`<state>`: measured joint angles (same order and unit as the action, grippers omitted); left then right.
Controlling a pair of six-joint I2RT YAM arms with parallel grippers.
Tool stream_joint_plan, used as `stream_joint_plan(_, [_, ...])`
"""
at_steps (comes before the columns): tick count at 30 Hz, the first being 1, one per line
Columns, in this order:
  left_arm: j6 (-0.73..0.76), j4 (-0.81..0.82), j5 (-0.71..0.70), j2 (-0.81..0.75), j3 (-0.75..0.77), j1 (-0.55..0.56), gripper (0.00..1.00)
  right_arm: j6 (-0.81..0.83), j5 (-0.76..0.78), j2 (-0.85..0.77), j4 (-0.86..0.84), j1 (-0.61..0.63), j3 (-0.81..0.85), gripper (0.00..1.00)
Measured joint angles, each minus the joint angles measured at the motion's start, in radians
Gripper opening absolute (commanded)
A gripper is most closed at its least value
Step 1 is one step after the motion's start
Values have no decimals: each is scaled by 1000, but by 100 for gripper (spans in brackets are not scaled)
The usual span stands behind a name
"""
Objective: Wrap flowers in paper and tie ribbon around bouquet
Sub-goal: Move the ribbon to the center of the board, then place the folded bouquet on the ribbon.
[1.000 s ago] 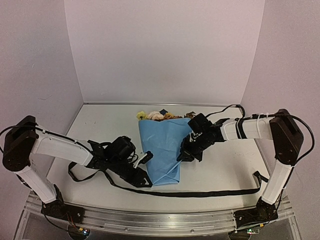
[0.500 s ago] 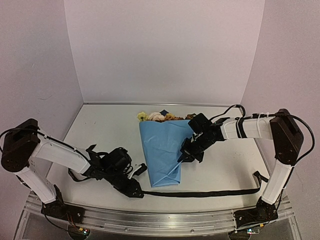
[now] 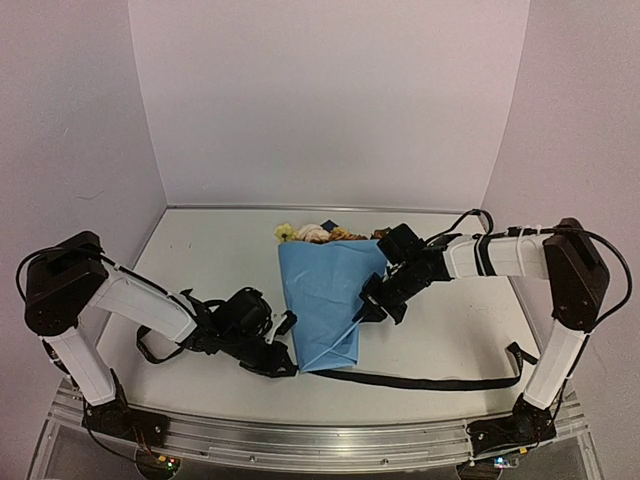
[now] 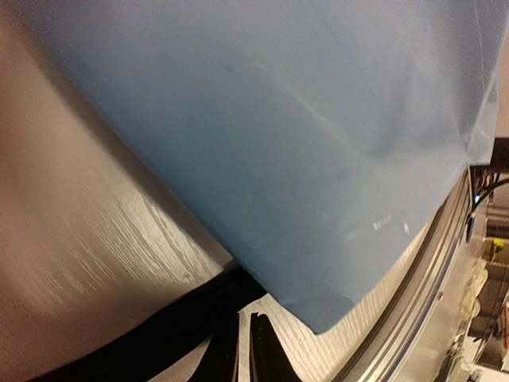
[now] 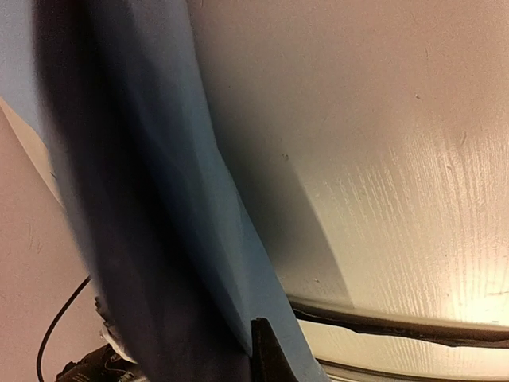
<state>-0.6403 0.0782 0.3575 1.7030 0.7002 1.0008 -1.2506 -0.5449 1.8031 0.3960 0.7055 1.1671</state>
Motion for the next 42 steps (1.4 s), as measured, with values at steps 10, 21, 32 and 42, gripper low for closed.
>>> stream_joint_plan(10, [-85, 111, -24, 60, 22, -120, 4, -31, -6, -33, -41, 0, -47, 0])
stream_joint_plan(21, [-177, 167, -48, 99, 43, -167, 4, -65, -2, -35, -111, 1, -131, 0])
stream_joint_plan(32, [-198, 156, -93, 88, 45, -169, 9, -60, 45, -66, -153, 52, -205, 20])
stream_joint_plan(42, [-166, 74, -125, 14, 46, -169, 22, 48, 131, -177, -9, 59, -224, 65])
